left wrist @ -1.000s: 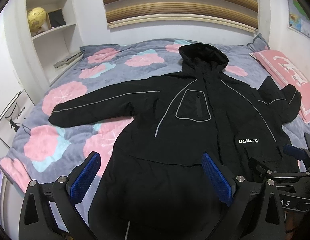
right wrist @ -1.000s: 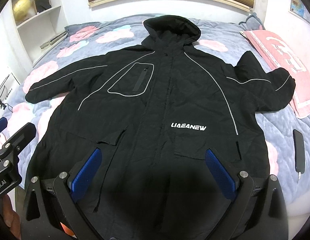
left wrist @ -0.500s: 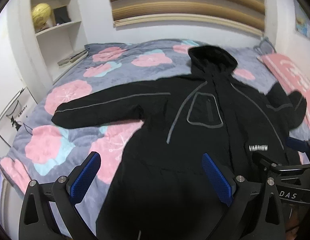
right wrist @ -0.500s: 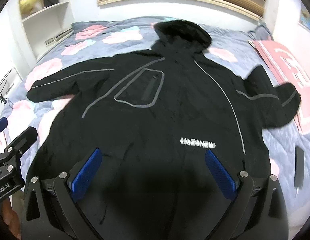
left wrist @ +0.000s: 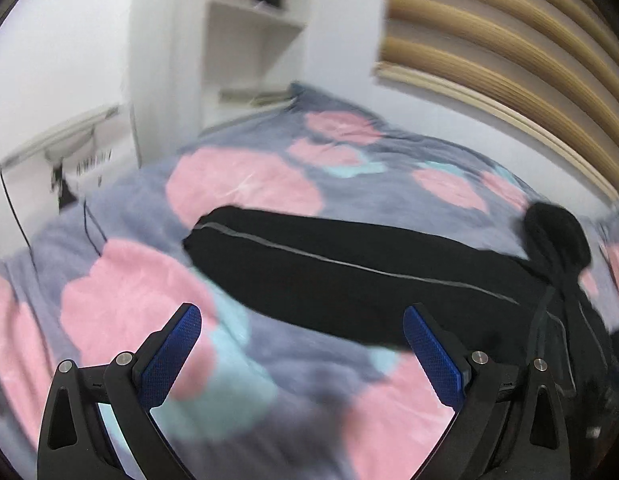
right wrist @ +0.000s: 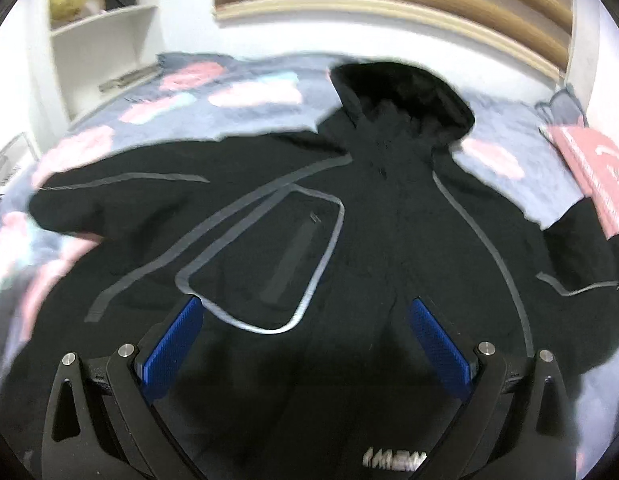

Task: Fold large clothes
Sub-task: 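Grasp the sleeve cuff nearest the left gripper with the left gripper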

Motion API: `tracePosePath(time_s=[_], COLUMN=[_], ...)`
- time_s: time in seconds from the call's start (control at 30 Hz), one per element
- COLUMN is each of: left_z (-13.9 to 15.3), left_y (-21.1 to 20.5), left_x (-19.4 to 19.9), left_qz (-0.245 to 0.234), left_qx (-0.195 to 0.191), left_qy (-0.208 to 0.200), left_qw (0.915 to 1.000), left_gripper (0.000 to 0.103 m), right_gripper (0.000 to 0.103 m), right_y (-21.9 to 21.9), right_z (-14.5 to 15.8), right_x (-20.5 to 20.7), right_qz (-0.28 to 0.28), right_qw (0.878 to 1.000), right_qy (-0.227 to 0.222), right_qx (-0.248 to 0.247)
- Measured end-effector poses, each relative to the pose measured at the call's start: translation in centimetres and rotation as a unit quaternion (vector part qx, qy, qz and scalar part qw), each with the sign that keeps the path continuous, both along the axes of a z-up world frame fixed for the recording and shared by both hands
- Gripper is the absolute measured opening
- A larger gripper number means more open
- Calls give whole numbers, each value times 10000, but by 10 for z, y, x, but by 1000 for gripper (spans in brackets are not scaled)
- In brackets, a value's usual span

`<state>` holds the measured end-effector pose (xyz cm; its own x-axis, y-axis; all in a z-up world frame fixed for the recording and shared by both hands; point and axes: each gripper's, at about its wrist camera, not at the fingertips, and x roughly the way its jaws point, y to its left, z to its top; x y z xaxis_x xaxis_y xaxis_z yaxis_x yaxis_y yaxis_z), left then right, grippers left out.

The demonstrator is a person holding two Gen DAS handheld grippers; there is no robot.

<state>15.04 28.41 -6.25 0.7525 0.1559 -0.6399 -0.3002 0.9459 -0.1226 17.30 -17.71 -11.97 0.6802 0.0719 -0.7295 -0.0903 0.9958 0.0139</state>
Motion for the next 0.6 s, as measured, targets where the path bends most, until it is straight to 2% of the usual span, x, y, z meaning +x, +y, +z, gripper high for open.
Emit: tracePosePath(time_s=[0.1, 0.3, 0.4, 0.53, 0.6], left_z=[-25, -71, -91, -109, -115], left_y=[51, 102, 124, 141, 141], left_x=[32, 78, 90, 99, 109], left_qz=[148, 698, 1262, 1641, 1662], left_qx=[-760, -1509, -1631, -1819, -1666], left_qy=[35, 212, 197, 106, 173], left_qw=[9970, 9859, 9783, 9695, 9718], left_gripper=[101, 101, 101, 101, 101], right_gripper=[103, 103, 103, 103, 103], right_y=[-4, -5, -7, -10, -11], right_z=[-38, -43, -46, -46, -47], right_x=[7, 6, 3, 6, 6], right_qz=[-21, -16, 2, 25, 30], right_qw=[9994, 9997, 9995, 9991, 9989], right_qy=[272, 129, 121, 145, 155], right_qx=[201, 199, 284, 388, 431])
